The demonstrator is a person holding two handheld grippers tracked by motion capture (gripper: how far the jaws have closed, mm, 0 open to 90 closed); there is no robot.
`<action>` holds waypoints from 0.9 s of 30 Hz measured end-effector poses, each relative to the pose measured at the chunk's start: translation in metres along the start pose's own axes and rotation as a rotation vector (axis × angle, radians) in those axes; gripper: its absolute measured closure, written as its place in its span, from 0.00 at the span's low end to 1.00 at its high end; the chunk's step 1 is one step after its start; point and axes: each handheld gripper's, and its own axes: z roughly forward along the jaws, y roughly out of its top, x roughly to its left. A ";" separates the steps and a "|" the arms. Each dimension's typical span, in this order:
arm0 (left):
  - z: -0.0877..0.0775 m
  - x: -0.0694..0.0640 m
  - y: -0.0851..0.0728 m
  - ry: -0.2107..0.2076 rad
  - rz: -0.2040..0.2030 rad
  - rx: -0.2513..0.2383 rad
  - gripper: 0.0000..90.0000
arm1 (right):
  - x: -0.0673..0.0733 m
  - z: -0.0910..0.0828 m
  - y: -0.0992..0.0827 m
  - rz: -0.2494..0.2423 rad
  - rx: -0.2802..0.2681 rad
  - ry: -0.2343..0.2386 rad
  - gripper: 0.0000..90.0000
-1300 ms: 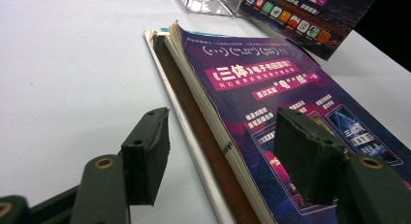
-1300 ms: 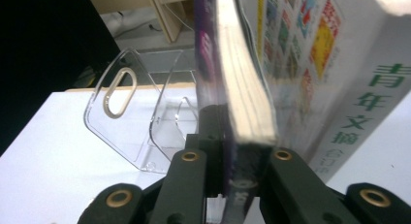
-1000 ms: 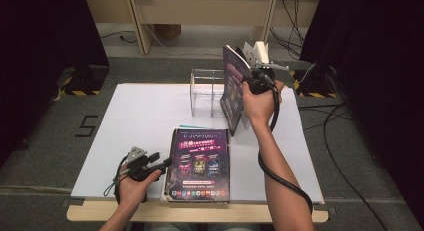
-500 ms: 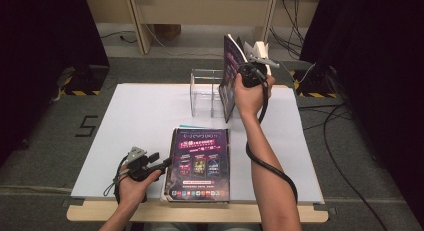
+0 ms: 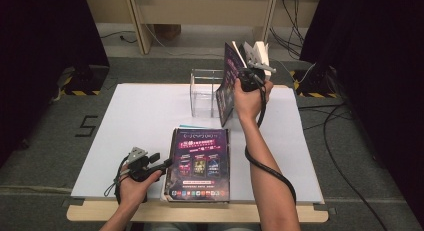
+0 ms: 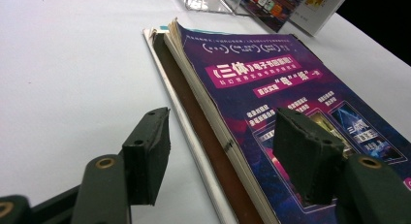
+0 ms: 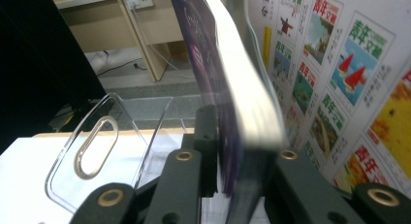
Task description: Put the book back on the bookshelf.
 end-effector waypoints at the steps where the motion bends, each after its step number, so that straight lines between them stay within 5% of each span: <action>1: 0.000 0.000 0.000 0.000 0.001 0.003 0.42 | 0.000 0.000 0.000 0.000 0.000 0.000 0.86; 15: 0.003 -0.003 -0.002 -0.007 -0.004 0.012 0.42 | -0.008 -0.027 -0.006 -0.054 0.013 0.007 0.70; 27: 0.008 -0.001 0.000 -0.003 -0.019 0.023 0.42 | -0.023 -0.051 -0.021 -0.037 0.052 0.049 0.63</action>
